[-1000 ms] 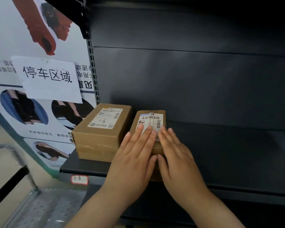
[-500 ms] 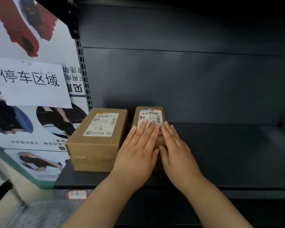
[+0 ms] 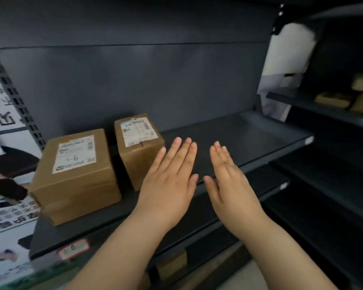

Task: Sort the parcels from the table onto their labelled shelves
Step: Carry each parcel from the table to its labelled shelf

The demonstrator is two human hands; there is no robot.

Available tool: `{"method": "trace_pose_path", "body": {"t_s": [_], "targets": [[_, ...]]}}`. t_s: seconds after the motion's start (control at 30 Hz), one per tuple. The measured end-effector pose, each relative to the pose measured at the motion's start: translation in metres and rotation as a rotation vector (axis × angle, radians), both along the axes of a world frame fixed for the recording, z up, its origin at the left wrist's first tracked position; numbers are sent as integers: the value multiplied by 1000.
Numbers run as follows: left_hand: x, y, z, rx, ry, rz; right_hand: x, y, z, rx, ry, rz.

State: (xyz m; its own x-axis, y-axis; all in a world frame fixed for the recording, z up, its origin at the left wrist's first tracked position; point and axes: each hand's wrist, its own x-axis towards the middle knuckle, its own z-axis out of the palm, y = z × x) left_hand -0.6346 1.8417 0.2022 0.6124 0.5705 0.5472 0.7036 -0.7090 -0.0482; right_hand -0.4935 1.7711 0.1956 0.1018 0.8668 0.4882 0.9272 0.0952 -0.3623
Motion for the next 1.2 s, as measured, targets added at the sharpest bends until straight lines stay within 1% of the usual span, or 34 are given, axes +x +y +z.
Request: {"method": "trace_pose_path", "body": {"t_s": [0.1, 0.23, 0.33, 0.53, 0.73, 0.8, 0.93, 1.07, 1.2], "targets": [[25, -23, -10, -22, 34, -132, 15, -51, -7, -8, 28, -167], [72, -70, -15, -49, 61, -313, 39, -129, -12, -63, 6, -400], [110, -119, -14, -99, 83, -487, 59, -191, -10, -104, -11, -567], [184, -232, -12, -62, 148, -734, 93, -325, -12, -201, -48, -878], [262, -385, 3, -131, 155, -943, 130, -494, 6, -319, -45, -1155], [288, -445, 13, -149, 135, -1005, 141, -557, 12, -329, -42, -1238], [328, -571, 13, -192, 141, -1172, 149, -687, 15, -337, -25, -1422], [352, -685, 2, -205, 206, -1353, 142, -796, 12, -348, 63, -1617], [382, -772, -3, -180, 257, -1517, 143, -870, 7, -322, 141, -1768]]}}
